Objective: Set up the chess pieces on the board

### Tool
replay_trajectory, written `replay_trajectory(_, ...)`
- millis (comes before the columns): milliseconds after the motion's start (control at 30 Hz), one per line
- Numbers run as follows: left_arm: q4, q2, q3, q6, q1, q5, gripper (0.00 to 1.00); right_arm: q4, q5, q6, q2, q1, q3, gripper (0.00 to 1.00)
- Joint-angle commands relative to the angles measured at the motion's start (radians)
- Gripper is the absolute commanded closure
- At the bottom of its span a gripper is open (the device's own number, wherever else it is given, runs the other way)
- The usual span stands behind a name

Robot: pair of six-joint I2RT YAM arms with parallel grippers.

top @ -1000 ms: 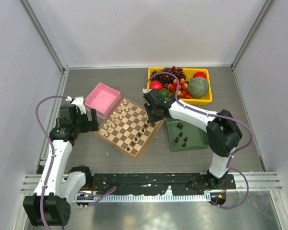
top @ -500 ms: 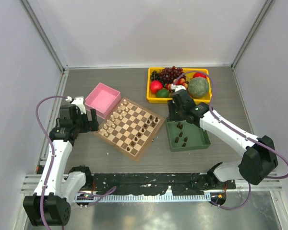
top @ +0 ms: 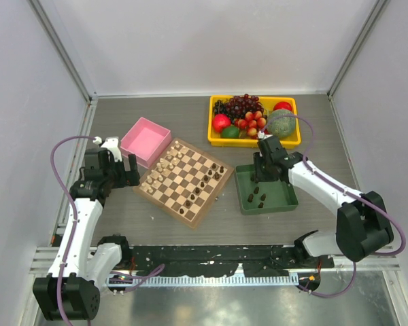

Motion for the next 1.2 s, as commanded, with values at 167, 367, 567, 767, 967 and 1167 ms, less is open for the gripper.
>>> replay_trajectory(167, 0.002, 0.002, 0.032, 0.011, 0.001, 0.005, 0.01, 0.081, -0.029, -0.037, 0.058, -0.032, 0.001, 0.64)
replay_trajectory(367, 0.002, 0.004, 0.032, 0.011, 0.000, 0.002, 0.01, 0.110, -0.036, -0.048, 0.104, -0.037, 0.022, 0.65)
replay_trajectory(567, 0.002, 0.005, 0.034, 0.013, 0.000, 0.003, 0.01, 0.119, -0.026, -0.046, 0.135, -0.041, 0.025, 0.67)
replay_trajectory(767, 0.002, 0.007, 0.034, 0.015, -0.026, 0.000, 0.01, 0.123, -0.010, -0.063, 0.152, -0.052, 0.034, 0.70)
replay_trajectory(967, 0.002, 0.007, 0.035, 0.015, -0.026, 0.000, 0.01, 0.125, -0.008, -0.064, 0.155, -0.052, 0.044, 0.66)
replay_trajectory(1167, 0.002, 0.010, 0.035, 0.015, -0.026, 0.005, 0.01, 0.133, -0.006, -0.072, 0.162, -0.053, 0.047, 0.71)
